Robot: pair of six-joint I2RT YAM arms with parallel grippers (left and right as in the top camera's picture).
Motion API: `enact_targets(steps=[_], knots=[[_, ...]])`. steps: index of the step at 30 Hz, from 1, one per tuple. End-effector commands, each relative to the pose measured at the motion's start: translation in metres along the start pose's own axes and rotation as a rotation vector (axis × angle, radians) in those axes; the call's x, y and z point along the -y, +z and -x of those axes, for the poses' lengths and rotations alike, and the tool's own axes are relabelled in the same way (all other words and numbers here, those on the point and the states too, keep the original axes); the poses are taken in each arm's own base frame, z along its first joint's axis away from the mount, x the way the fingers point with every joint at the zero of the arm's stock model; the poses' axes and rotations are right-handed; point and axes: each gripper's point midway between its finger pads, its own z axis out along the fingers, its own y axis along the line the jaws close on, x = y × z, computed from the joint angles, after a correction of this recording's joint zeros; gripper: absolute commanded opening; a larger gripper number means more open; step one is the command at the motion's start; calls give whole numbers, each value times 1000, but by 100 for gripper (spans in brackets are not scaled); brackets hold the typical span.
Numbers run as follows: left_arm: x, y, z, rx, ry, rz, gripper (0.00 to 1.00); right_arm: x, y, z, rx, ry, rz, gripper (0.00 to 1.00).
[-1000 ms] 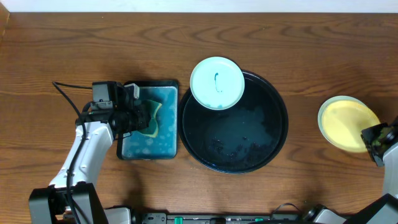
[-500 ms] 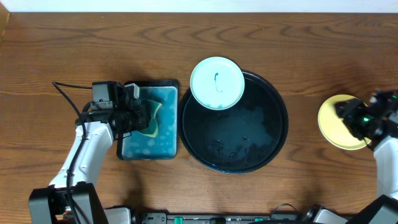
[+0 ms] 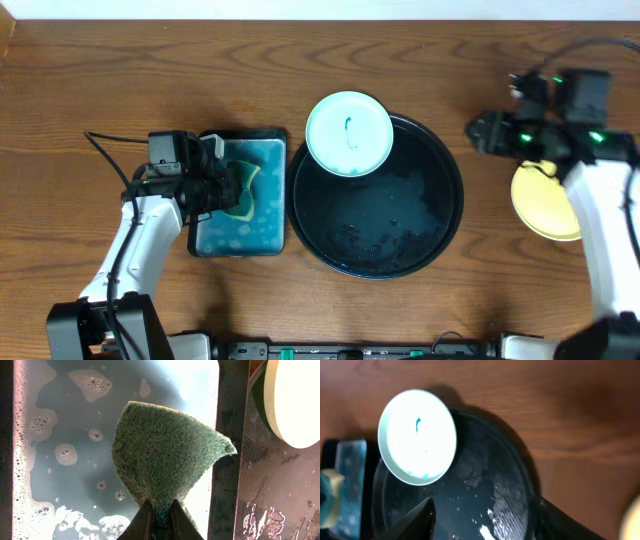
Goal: Clean dirty plates on tray and stack at the side
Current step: 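Move right gripper to the mint plate on the black tray and grasp its rim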
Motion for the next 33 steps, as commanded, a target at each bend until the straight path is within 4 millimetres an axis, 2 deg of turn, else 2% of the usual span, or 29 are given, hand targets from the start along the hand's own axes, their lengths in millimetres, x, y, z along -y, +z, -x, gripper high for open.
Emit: enact_targets(steps=[1,9,17,26,33], knots=[[-2,1,-2,-6,-11,9,7,-17,36,-4,-54,-125,-3,57],[-2,1,-3,-7,-11,9,8,-49,106,-27,-148,-206,48,52],[-2,1,-3,-7,-11,9,7,-47,165,-34,-144,-83,4,48],[-2,1,-3,-7,-11,9,7,-48,202,-42,-142,-44,18,30],[-2,1,-3,-7,-11,9,7,-48,207,-45,-146,-29,18,16]])
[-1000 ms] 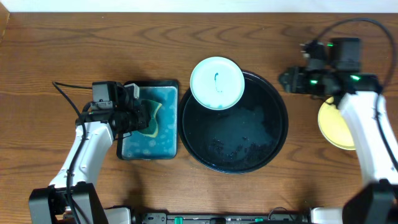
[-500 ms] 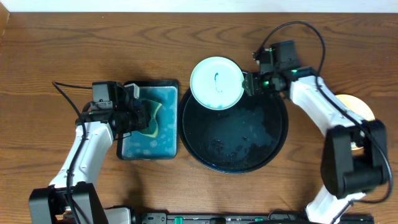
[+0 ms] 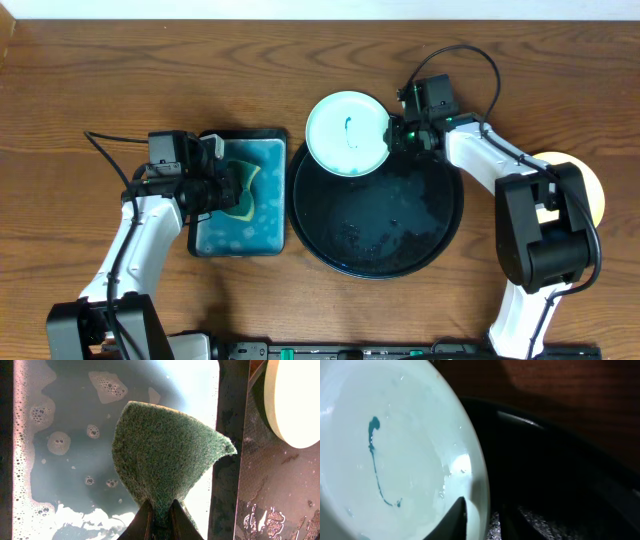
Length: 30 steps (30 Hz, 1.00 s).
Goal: Clean dirty plates on tray and stack at the side
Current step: 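Move right gripper to the mint plate on the black tray and grasp its rim, then carry sponge with left gripper over to the mint plate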
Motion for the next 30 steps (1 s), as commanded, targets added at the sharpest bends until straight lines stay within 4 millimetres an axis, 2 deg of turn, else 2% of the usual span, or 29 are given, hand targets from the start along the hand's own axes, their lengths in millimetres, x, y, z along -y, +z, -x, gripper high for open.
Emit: enact_targets(steps=[1,3,6,9,12,17,20,24,30], knots=[[-2,1,-2,-5,-10,9,8,-2,3,2,1,19,3,12],[-2,1,-2,-5,-10,9,7,-2,3,1,-3,20,2,3],[-2,1,-2,-6,-11,9,8,0,3,-6,-32,29,-7,1],[-2,1,-2,-6,-11,9,7,8,1,-24,-106,51,-34,1],[-2,1,-2,-6,-11,9,8,19,-8,-55,-232,100,-77,1],[-2,1,-3,-8,-12,9,8,29,-38,-112,-478,178,-155,1],[-2,1,-3,-8,-12,9,8,31,-52,-134,-577,207,-186,1],[-2,1,-4,-12,-13,9,7,32,-59,-144,-621,218,-198,1],[-2,1,-6,-19,-16,10,8,32,-51,-132,-566,205,-183,7]])
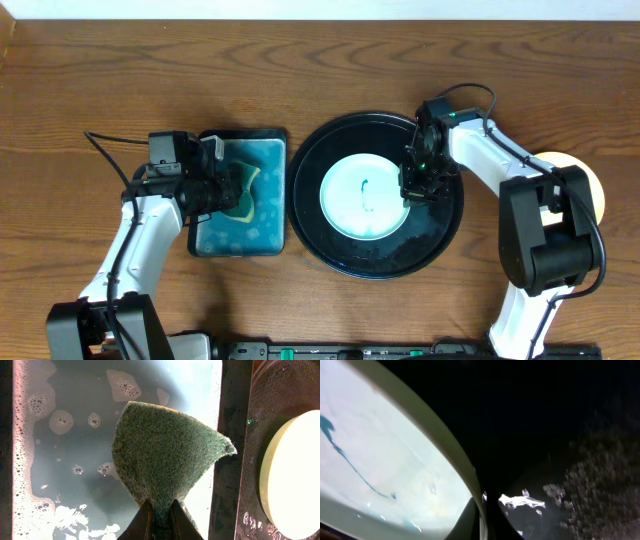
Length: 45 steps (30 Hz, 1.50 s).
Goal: Clean dirty plates on tray and stack at the side
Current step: 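Carry sponge with left gripper over to the mint plate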
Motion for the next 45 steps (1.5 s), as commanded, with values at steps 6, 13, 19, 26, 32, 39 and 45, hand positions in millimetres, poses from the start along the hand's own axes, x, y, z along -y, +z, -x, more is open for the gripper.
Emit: enact_targets(steps=[6,13,19,26,32,39,45], knots=[[-1,1,-3,-7,-11,6,7,3,1,26,104,-24,-3,15],[-1,1,-3,-7,-11,6,7,-2,-1,41,164,-43,16,24],[-1,1,-3,-7,-11,6,8,-6,-2,50,204,-56,29,6],[-1,1,-2,-6,-11,6,7,-1,1,36,145,-39,10,1],[12,1,4,9,33,-10,7,-2,3,31,128,-51,-7,1],[60,-8,21,22,181,57,7,-18,13,6,59,-111,-45,1],[114,1,22,64,215,-21,7,-31,19,-11,19,-158,-65,1]])
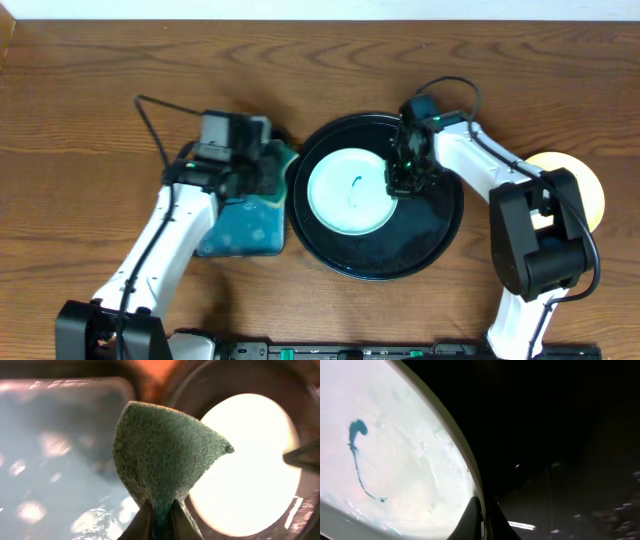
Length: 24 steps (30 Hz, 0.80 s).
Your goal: Clean dirty plates on tray and stack at the side
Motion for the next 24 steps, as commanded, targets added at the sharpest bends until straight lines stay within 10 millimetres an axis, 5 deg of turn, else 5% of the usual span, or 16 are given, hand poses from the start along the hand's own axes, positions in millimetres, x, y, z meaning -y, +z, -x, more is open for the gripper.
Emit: enact_targets(steps=[1,10,24], knots=[[28,4,11,41,-16,-24,7,-8,13,-20,-59,-48,-42,1],[71,44,2,24,-9,-60,7,-19,18,-27,-63,-93,-71,1],[104,97,-55,-150,27,-63,8,-15,18,-25,-54,-93,-93,1]])
